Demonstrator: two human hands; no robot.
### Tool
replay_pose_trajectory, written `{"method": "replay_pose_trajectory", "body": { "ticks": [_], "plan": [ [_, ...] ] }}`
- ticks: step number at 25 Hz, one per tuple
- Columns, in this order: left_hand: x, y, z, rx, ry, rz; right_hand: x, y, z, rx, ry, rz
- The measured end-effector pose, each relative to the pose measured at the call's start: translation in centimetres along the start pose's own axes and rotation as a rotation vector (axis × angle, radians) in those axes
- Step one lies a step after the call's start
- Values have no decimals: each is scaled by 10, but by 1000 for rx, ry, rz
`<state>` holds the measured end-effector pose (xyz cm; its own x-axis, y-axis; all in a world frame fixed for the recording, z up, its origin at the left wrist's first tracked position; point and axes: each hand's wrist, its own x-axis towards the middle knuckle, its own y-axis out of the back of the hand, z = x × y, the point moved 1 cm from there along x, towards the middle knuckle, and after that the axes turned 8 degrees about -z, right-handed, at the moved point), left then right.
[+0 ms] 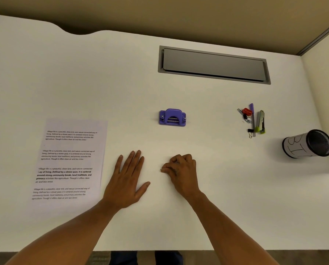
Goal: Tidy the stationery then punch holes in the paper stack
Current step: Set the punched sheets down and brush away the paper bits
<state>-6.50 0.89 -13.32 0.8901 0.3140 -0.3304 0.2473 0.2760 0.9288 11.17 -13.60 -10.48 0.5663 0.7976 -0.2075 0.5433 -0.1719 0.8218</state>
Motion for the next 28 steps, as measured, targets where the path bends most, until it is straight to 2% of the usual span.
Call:
{"method": "replay_pose_trajectory", "body": {
  "ticks": [2, 4, 7, 10, 14, 17, 22, 25, 28],
  "plan": [
    [0, 1, 0, 0, 2, -6, -1, -1, -5, -21, -11, -21],
    [0, 2, 0, -2, -1, -10, -4, 2, -7, 59, -57, -30],
    [0, 3, 0, -8, 0, -19, -13, 17, -3, 539, -284, 9],
    [-1, 5, 0, -9, 4, -30, -32, 36, 2, 1033, -510, 121],
    [-1, 5, 0, -3, 3, -32, -52, 58, 22, 1443, -742, 280],
    [-3, 1, -3, -5, -7, -10, -58, 98, 44, 1663, -726, 436],
    [-2, 0, -3, -1, -29, -1, -65, 211, 111, 1688, -625, 795],
    [-3, -1, -4, -10, -40, 27, -68, 269, 151, 1460, -714, 974],
    [-2, -1, -6, -23, -56, 49, -59, 299, 178, 1178, -848, 1080]
  ]
}}
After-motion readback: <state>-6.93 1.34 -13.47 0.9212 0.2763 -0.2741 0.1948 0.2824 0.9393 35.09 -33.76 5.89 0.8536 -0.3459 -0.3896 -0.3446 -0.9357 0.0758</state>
